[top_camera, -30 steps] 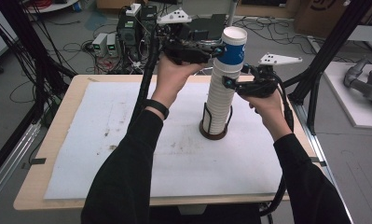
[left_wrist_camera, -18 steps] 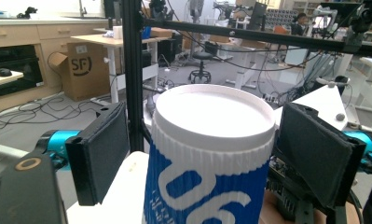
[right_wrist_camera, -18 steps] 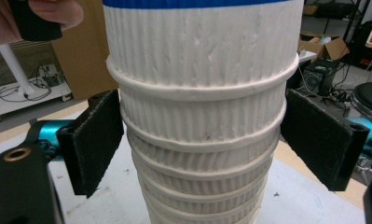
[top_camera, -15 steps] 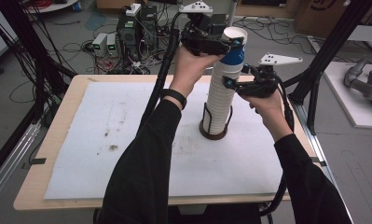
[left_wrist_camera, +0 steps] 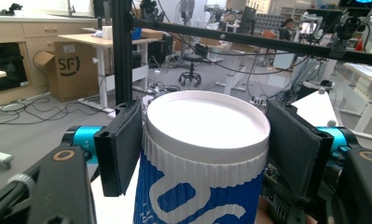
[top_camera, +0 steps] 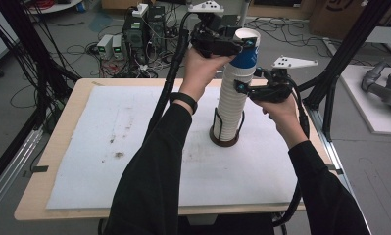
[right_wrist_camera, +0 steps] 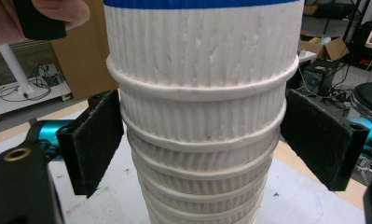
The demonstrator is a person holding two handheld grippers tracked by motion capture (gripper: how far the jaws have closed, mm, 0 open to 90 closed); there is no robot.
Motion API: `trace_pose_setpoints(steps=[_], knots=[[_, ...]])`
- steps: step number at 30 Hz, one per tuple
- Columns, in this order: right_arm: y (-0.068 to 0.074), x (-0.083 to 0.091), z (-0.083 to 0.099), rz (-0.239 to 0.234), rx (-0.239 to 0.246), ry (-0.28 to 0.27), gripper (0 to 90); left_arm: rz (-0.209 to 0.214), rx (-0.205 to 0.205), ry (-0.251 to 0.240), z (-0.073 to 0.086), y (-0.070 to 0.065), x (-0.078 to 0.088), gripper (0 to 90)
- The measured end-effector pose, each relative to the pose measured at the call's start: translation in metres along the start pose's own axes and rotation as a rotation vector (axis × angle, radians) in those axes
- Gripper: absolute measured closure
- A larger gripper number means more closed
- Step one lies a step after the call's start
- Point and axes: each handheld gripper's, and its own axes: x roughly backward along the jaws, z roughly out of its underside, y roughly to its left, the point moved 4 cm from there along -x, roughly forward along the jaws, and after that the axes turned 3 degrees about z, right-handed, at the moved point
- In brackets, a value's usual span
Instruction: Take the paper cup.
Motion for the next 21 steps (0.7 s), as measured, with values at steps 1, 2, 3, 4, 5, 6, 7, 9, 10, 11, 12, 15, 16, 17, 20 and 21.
trace_pose_setpoints(steps=[1,2,3,4,5,6,7,9,10,11,12,15,16,17,20,21], knots=[[0.0,0.0,0.0,0.0,0.001,0.0,14.1,-0.003,-0.002,0.0,-0.001,0.0,0.0,30.1],[0.0,0.0,0.0,0.001,0.002,-0.001,14.1,-0.003,-0.004,-0.001,-0.001,0.0,0.0,30.1],[0.0,0.0,0.0,0.001,0.0,0.0,14.1,-0.007,-0.008,-0.007,-0.002,-0.001,0.0,30.2],[0.0,0.0,0.0,0.002,0.001,-0.001,14.1,-0.012,-0.012,-0.01,-0.003,-0.001,0.001,30.2],[0.001,0.0,0.0,0.002,0.0,0.0,14.1,-0.014,-0.014,-0.015,-0.004,-0.001,0.001,30.3],[0.0,0.0,0.0,0.004,0.003,-0.001,14.1,-0.015,-0.013,-0.019,-0.006,-0.002,0.001,30.3],[0.0,0.0,0.0,0.004,0.003,-0.002,14.1,-0.018,-0.016,-0.019,-0.007,-0.002,0.001,30.3],[0.0,0.0,0.0,0.004,0.001,-0.001,14.1,-0.021,-0.022,-0.022,-0.01,-0.003,0.001,30.3],[0.0,0.0,0.0,0.004,0.001,-0.001,14.1,-0.025,-0.022,-0.029,-0.011,-0.003,0.002,30.3],[0.001,0.0,0.0,0.004,0.0,-0.001,14.1,-0.026,-0.026,-0.033,-0.012,-0.004,0.002,30.3],[0.001,0.0,0.0,0.005,0.001,-0.001,14.2,-0.027,-0.028,-0.038,-0.013,-0.004,0.002,30.4],[0.001,0.0,0.0,0.008,0.002,0.0,14.2,-0.033,-0.035,-0.037,-0.016,-0.005,0.003,30.4],[0.001,0.0,0.0,0.007,0.002,0.0,14.2,-0.037,-0.044,-0.042,-0.019,-0.006,0.004,30.4],[0.001,0.0,0.0,0.007,0.001,0.0,14.2,-0.037,-0.044,-0.042,-0.019,-0.006,0.004,30.5],[0.001,0.0,0.0,0.007,0.001,0.0,14.2,-0.041,-0.048,-0.054,-0.023,-0.007,0.006,30.4],[0.001,0.0,0.0,0.007,0.001,0.0,14.2,-0.042,-0.047,-0.055,-0.024,-0.007,0.006,30.4]])
